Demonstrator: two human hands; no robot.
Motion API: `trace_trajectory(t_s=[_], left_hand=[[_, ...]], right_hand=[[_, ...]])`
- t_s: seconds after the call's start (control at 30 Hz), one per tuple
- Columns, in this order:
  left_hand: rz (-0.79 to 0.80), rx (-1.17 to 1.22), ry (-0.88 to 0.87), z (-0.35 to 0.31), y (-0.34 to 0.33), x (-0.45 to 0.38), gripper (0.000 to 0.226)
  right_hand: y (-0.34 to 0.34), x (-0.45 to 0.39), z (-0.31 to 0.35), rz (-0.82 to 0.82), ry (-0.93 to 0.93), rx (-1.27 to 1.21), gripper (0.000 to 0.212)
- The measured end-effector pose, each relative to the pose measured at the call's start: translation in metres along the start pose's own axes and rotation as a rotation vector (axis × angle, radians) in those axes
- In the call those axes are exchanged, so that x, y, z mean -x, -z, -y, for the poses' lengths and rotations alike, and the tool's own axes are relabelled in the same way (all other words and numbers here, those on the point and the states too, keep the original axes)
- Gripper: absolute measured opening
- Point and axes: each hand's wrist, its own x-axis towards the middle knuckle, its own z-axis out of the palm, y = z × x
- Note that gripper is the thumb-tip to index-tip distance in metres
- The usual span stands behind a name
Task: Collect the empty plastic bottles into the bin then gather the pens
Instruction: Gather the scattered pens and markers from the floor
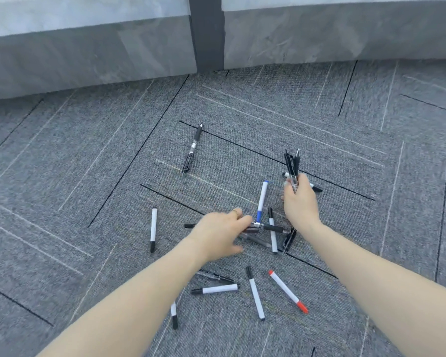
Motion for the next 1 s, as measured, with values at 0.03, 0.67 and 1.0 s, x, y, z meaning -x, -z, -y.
trace_trajectory(t_s=[0.03,0.67,1.0], left_hand=[[-0.005,-0.031,0.001,-0.008,0.000,-0.007,0.059],[-0.320,0.273,0.460,0.032,-0.003,0.018,0.015],[-0.316,0.601,1.097,0.097,-0.032,0.066,0.042]], right_hand=[[0.002,0.001,-0.001,-0.023,0.005,0.003,0.013],[0.027,-0.023,-0.006,0.068,0.124,0.621,0.019],[-0.014,-0.003,0.015,0.179,0.099,0.332,0.028]])
